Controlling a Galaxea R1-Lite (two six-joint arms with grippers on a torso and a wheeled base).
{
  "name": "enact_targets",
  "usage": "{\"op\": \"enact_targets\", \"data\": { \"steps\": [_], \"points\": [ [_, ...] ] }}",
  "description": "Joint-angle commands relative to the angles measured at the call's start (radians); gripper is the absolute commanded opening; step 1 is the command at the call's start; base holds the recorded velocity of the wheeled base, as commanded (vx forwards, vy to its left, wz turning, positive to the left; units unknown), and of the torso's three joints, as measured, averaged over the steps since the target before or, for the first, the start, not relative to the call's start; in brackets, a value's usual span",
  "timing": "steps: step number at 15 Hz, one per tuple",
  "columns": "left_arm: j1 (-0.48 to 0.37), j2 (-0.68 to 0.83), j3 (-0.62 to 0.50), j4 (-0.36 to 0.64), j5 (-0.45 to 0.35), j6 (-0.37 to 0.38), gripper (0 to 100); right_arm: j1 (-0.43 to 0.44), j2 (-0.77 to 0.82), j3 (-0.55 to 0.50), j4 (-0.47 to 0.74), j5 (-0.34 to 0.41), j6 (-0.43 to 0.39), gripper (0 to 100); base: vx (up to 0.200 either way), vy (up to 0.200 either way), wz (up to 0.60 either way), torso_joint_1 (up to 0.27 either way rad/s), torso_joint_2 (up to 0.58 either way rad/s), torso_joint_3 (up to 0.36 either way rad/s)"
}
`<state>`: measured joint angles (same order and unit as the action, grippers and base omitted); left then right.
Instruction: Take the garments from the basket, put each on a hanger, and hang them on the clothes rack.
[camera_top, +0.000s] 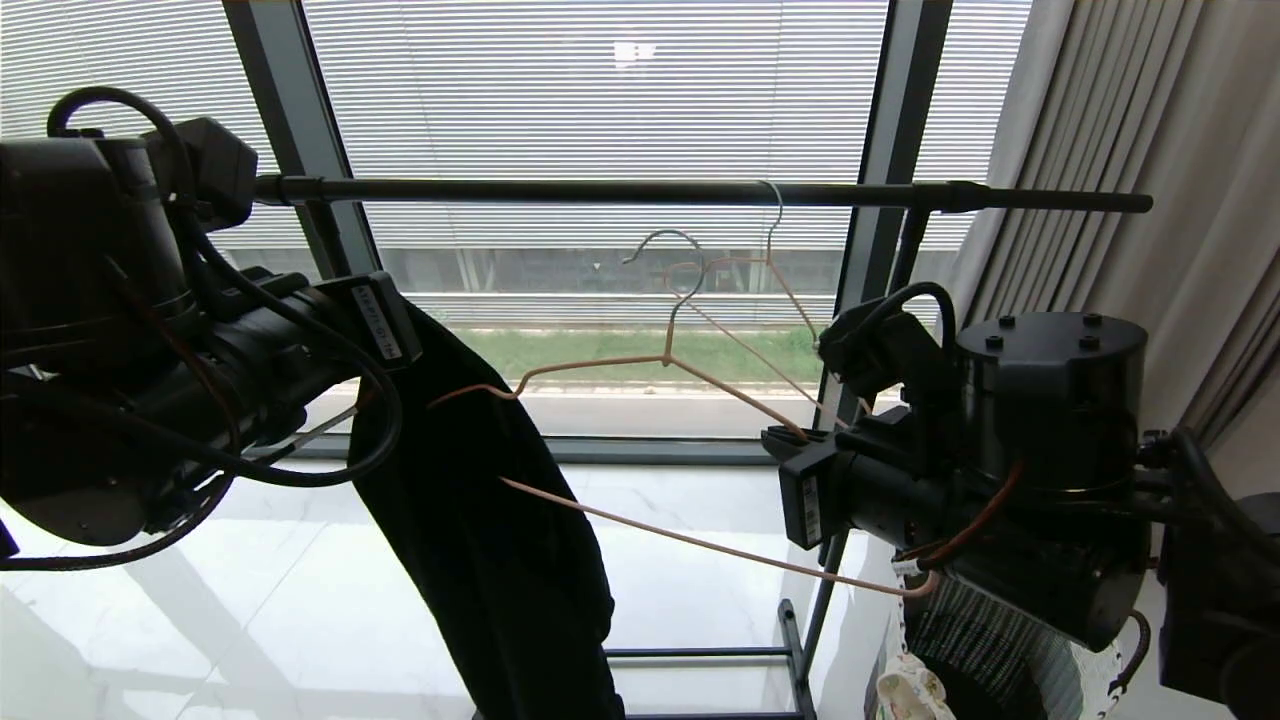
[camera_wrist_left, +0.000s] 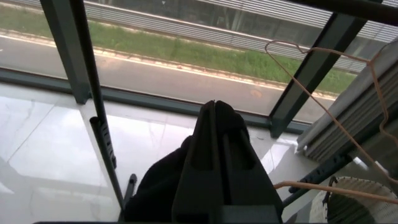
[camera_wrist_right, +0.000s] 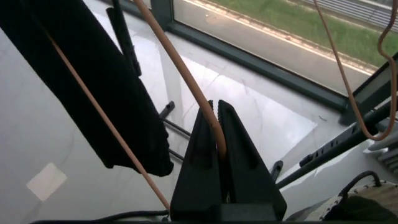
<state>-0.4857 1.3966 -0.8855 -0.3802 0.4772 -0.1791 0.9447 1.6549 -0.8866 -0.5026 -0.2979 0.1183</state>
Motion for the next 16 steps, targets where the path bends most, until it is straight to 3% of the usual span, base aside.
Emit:
{"op": "enact_targets", "data": {
  "steps": [1,5,12,16],
  "points": [
    [0.007,0.002,0.002,0.001,0.0,0.003,0,-0.021,-0.017,-0.022,-0.001,-0.007,0.0,0,0.0,0.0,0.0,0.0,0.0,0.0],
    [0.006,0.024,-0.001,0.001,0.001,0.003,0,-0.023,-0.017,-0.063,-0.002,-0.043,0.0,0,0.0,0.0,0.0,0.0,0.0,0.0],
    [-0.004,0.03,-0.016,0.0,0.006,0.0,0,0.013,0.005,-0.064,-0.024,-0.037,0.003,0,0.0,0.0,0.0,0.0,0.0,0.0],
    [-0.024,0.028,-0.032,0.0,0.006,-0.003,0,0.036,0.069,-0.117,-0.053,-0.035,0.014,0,0.0,0.0,0.0,0.0,0.0,0.0]
  ]
}}
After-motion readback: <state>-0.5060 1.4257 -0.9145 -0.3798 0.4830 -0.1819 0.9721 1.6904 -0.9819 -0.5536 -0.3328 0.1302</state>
